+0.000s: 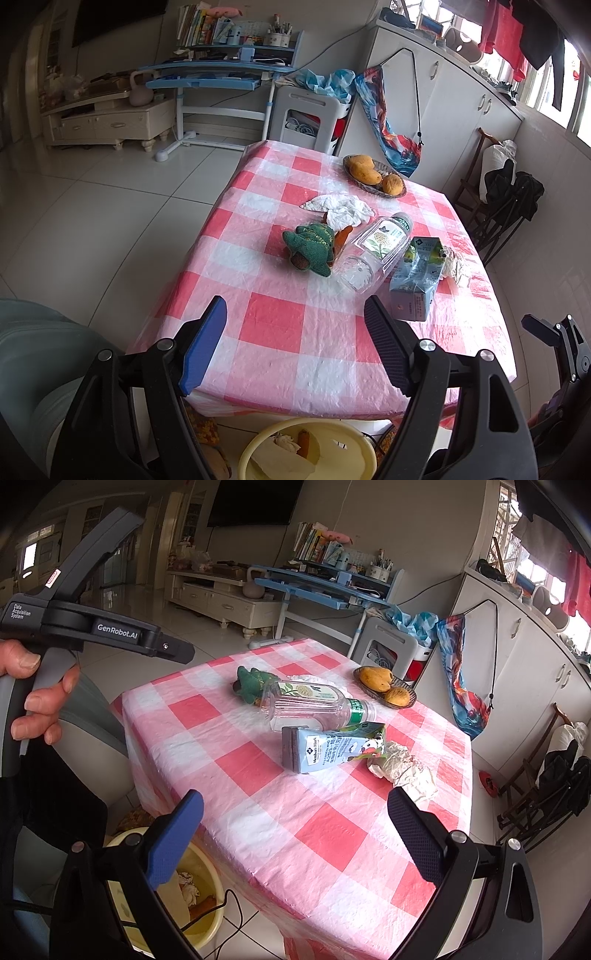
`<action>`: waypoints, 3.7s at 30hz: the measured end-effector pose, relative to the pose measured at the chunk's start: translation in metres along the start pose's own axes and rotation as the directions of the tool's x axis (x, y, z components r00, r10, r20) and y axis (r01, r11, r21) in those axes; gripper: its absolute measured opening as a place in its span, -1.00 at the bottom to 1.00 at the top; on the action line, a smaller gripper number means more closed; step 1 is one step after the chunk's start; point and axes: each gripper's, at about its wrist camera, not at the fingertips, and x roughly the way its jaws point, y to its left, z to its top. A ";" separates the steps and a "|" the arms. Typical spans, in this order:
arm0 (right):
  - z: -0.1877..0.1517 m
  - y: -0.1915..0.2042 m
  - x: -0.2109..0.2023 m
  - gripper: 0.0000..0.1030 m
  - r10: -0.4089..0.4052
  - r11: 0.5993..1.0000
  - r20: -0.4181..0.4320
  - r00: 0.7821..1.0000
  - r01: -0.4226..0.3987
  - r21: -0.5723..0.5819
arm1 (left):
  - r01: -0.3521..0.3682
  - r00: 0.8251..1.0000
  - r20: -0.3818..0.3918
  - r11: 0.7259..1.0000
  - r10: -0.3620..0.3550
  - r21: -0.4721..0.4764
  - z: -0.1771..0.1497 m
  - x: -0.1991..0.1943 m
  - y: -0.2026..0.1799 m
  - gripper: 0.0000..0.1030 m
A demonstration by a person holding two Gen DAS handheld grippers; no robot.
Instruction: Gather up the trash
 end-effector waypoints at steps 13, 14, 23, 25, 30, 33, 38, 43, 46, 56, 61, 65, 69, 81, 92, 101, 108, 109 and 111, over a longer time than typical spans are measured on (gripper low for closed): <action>0.000 0.001 0.001 0.85 0.002 1.000 -0.004 1.000 -0.002 -0.001 | -0.001 1.000 0.001 1.000 0.001 0.000 -0.001 0.000 -0.001 0.43; -0.001 0.002 0.001 0.85 0.002 1.000 -0.004 1.000 -0.002 -0.002 | -0.001 1.000 0.001 1.000 0.001 0.000 0.000 0.000 0.000 0.43; 0.000 0.002 0.002 0.85 0.001 1.000 -0.005 1.000 -0.001 -0.002 | -0.001 1.000 0.000 1.000 0.001 0.003 0.000 -0.001 -0.001 0.43; 0.000 0.001 0.002 0.85 0.001 1.000 -0.004 1.000 -0.001 -0.002 | -0.001 1.000 0.000 1.000 0.001 0.001 -0.001 -0.001 -0.002 0.43; 0.000 0.001 0.002 0.85 0.001 1.000 -0.004 1.000 -0.001 -0.001 | -0.002 1.000 0.001 1.000 0.002 -0.001 -0.001 -0.001 -0.002 0.43; 0.000 0.001 0.002 0.85 0.002 1.000 -0.005 1.000 -0.002 -0.002 | -0.002 1.000 0.001 1.000 0.002 0.001 -0.001 -0.001 -0.002 0.43; -0.002 0.003 0.003 0.85 0.002 1.000 -0.007 1.000 -0.002 -0.003 | -0.002 1.000 0.001 1.000 0.002 0.001 -0.001 -0.001 -0.002 0.43; -0.001 0.002 0.003 0.85 0.003 1.000 -0.008 1.000 -0.003 -0.004 | -0.002 1.000 0.002 1.000 0.002 0.001 -0.001 -0.001 -0.003 0.43; -0.002 0.003 0.004 0.85 0.003 1.000 -0.008 1.000 -0.003 -0.004 | -0.003 1.000 0.003 1.000 0.003 0.002 -0.001 -0.001 -0.003 0.43; -0.002 0.003 0.004 0.85 0.003 1.000 -0.008 1.000 -0.003 -0.005 | -0.004 1.000 0.003 1.000 0.004 0.001 -0.002 -0.001 -0.002 0.43; -0.002 0.003 0.004 0.85 0.003 1.000 -0.008 1.000 -0.003 -0.004 | -0.004 1.000 0.003 1.000 0.004 0.000 -0.002 -0.001 -0.003 0.43; -0.002 0.003 0.004 0.85 0.003 1.000 -0.009 1.000 -0.003 -0.004 | -0.004 1.000 0.003 1.000 0.004 0.001 -0.002 -0.001 -0.003 0.43; -0.001 0.003 0.004 0.85 0.004 1.000 -0.010 1.000 -0.004 -0.003 | -0.004 1.000 0.003 1.000 0.004 0.002 -0.002 -0.001 -0.003 0.43; -0.001 0.002 0.004 0.85 0.003 1.000 -0.010 1.000 -0.003 -0.005 | -0.005 1.000 0.006 1.000 0.005 -0.001 -0.001 -0.001 -0.001 0.43; -0.006 0.005 0.008 0.85 0.009 1.000 -0.017 1.000 -0.009 -0.006 | -0.006 1.000 0.005 1.000 0.006 0.000 -0.001 -0.002 0.002 0.43; -0.010 0.003 0.015 0.85 0.008 0.999 -0.042 0.999 -0.007 0.032 | 0.003 1.000 -0.007 1.000 -0.003 -0.031 -0.001 -0.004 0.016 0.43; -0.014 -0.009 0.016 0.85 0.013 0.996 -0.063 0.998 -0.007 0.090 | 0.015 0.999 -0.036 0.999 -0.017 -0.034 -0.007 0.002 0.018 0.43; -0.012 -0.010 0.018 0.85 0.016 0.995 -0.065 0.998 -0.010 0.095 | 0.013 0.999 -0.040 0.999 -0.015 -0.033 -0.007 0.003 0.017 0.43; -0.010 -0.013 0.021 0.85 0.032 0.994 -0.067 0.997 -0.025 0.111 | 0.013 0.999 -0.052 0.999 -0.015 -0.034 -0.008 0.008 0.016 0.43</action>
